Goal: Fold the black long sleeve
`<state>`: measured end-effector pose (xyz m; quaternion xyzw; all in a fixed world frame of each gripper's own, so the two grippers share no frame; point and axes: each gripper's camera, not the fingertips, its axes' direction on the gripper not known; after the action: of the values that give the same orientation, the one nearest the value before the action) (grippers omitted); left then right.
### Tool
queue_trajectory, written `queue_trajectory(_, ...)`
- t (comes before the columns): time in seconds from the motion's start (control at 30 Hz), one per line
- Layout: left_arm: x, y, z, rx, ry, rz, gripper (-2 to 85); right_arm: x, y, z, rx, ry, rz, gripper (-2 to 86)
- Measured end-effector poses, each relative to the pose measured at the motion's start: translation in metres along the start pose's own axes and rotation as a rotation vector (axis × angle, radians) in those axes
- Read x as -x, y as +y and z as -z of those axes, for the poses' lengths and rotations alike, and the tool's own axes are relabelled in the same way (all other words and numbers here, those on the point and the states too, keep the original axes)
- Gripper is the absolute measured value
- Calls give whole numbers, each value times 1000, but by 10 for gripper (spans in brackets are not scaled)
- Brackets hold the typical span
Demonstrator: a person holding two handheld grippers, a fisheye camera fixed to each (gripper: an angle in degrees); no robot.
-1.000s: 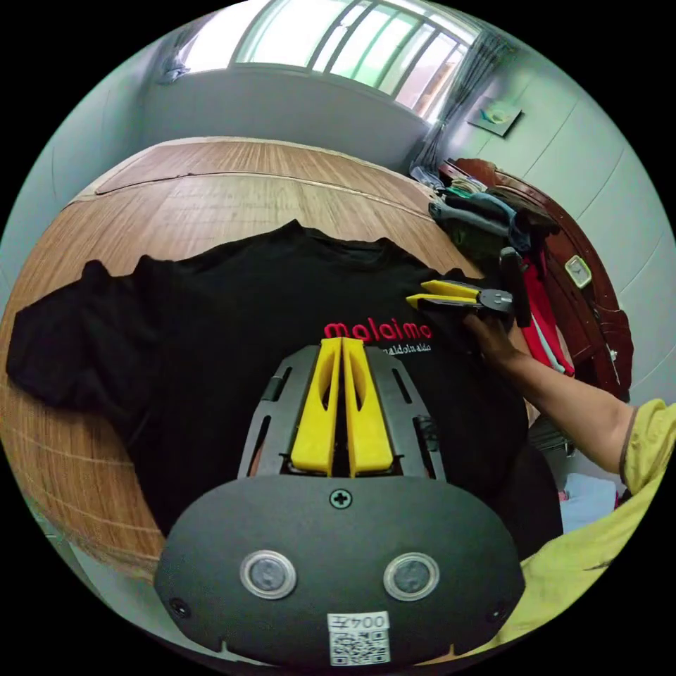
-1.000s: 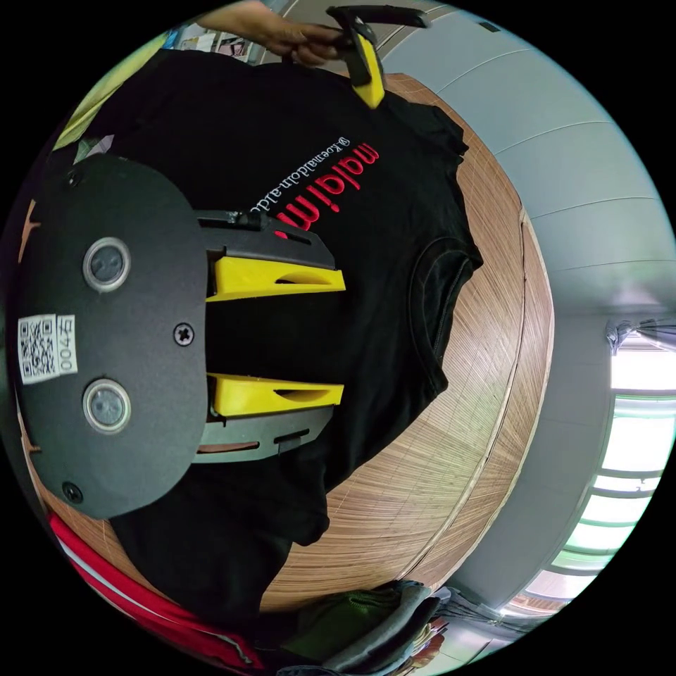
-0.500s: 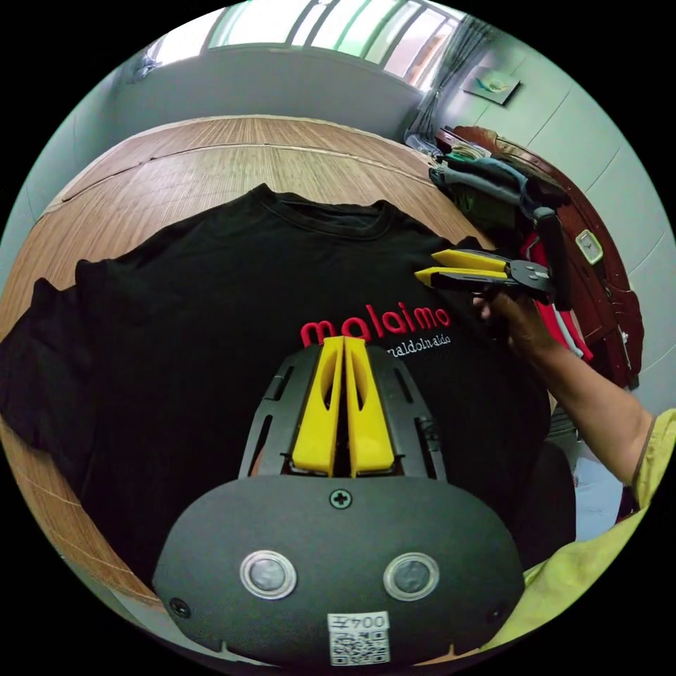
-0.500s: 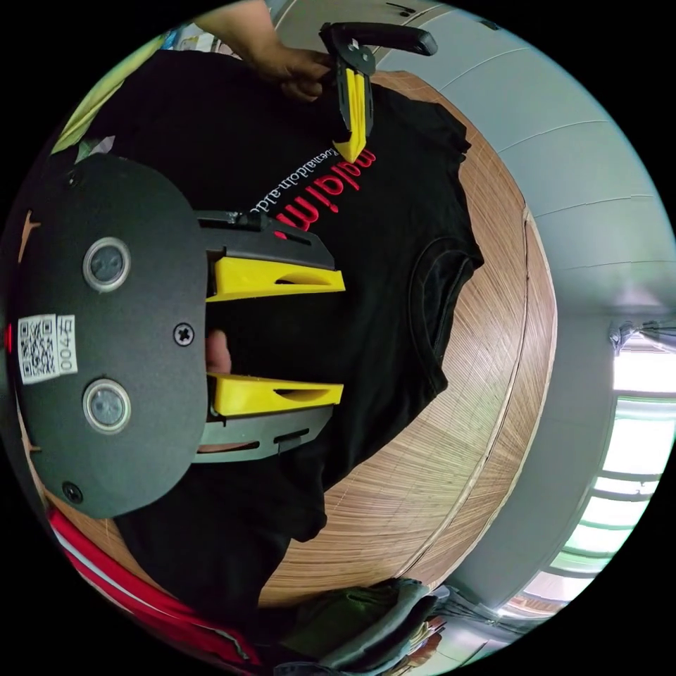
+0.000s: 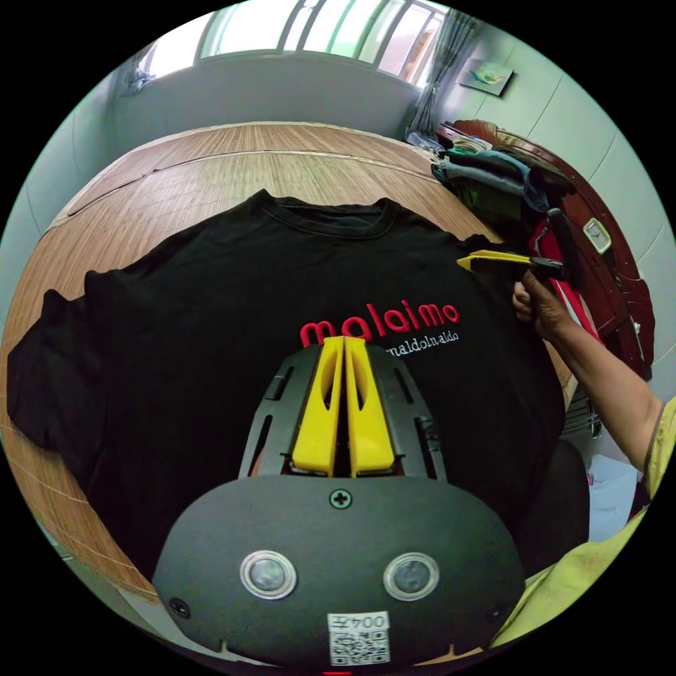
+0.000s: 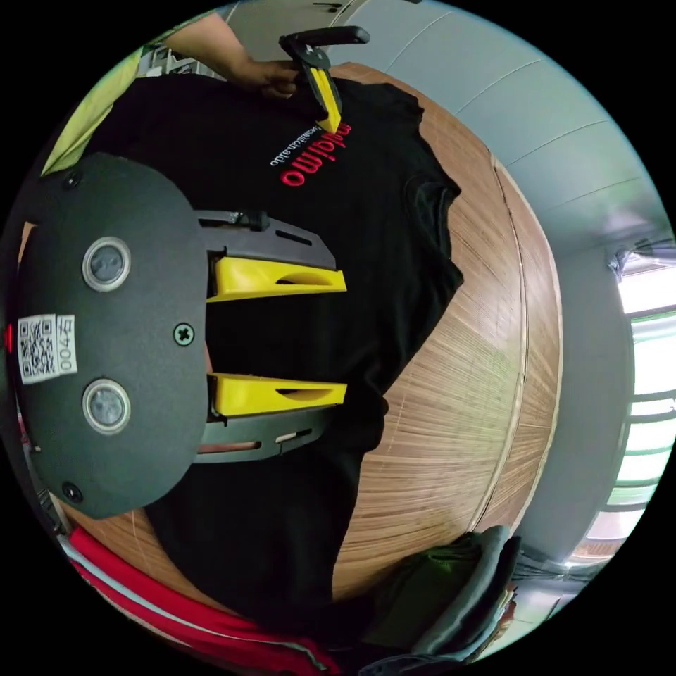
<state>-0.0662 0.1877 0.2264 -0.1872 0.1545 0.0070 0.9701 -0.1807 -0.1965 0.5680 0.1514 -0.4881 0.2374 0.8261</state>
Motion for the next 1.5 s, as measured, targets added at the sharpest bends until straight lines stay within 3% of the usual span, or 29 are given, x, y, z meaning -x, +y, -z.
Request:
queue_trajectory(0.33, -9, -15, -12, -2, -3, -1, 6, 81, 58, 56, -81, -90, 79, 219)
queue_trajectory(0.47, -11, -20, -17, -1, -7, -1, 6, 104, 40, 41, 58, -39, 152, 217)
queue_trajectory(0.57, -13, -23, -19, -1, -14, -3, 6, 111, 33, 48, 45, -7, 166, 218)
queue_trajectory(1.1, -11, -37, -30, 0, 7, 8, 5, 82, -6, 101, 41, -13, 163, 219)
queue_trajectory(1.5, -13, -43, -35, 1, 2, 6, 7, 8, -49, 168, 47, -25, 167, 220)
